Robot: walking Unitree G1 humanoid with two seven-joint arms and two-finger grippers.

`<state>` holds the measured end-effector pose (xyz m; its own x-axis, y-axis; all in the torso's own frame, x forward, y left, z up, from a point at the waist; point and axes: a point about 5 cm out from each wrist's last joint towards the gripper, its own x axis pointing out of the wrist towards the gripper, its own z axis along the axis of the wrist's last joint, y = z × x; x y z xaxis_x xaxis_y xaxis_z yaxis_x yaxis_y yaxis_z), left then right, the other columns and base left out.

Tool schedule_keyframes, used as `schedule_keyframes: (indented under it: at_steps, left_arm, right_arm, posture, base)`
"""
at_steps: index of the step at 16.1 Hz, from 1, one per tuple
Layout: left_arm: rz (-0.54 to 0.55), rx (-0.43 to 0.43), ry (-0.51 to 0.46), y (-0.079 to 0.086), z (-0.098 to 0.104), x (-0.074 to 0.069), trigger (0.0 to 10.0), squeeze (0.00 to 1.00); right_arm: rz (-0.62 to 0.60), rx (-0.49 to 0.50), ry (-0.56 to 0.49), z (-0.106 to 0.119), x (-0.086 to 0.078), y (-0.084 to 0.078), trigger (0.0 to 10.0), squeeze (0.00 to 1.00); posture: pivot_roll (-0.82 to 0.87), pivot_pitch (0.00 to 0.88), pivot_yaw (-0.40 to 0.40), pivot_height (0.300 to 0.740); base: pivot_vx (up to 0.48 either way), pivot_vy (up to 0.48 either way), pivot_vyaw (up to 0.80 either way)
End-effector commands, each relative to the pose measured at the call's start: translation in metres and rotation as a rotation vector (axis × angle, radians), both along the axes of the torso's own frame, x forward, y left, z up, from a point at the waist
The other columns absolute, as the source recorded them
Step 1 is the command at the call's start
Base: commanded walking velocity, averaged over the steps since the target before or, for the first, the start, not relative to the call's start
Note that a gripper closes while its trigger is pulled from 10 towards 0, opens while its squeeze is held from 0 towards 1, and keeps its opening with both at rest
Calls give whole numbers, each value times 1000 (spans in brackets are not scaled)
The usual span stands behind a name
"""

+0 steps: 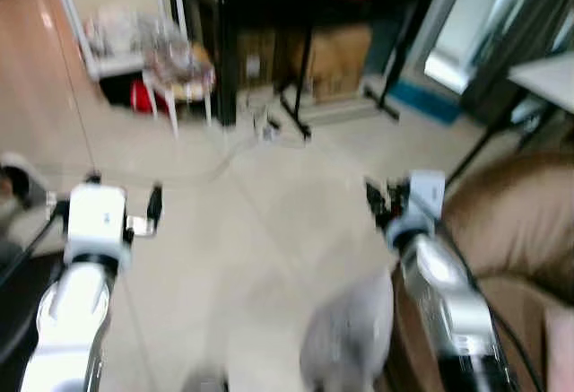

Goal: Move the pillow to the sofa from floor

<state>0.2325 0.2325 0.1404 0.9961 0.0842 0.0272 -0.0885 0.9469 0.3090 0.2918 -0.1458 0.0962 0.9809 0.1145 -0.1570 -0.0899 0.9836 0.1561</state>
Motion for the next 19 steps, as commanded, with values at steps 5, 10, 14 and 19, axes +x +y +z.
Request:
schedule_keyframes:
  at_steps: [5,10,14,19]
  left_arm:
    - [-29,23,-24,-11,-1,1,10000,0]
    - [-15,-6,-49,-13,0,-4,10000,0]
    - [-25,-34,-41,-14,-3,-7,10000,0]
    - [-31,-50,-30,-15,-3,-9,10000,0]
  right_arm:
    - [6,-56,16,-4,0,-1,10000,0]
    - [40,-79,19,-3,1,0,10000,0]
    - [56,-44,30,-5,0,4,10000,0]
    - [84,-34,25,-4,-1,6,10000,0]
  posture:
    - [66,0,-113,586]
    - [72,0,-123,567]
    - [76,0,-128,567]
    - [75,0,-132,567]
  base:
    - [0,0,0]
    - [0,0,0]
    - [0,0,0]
    - [310,0,0]
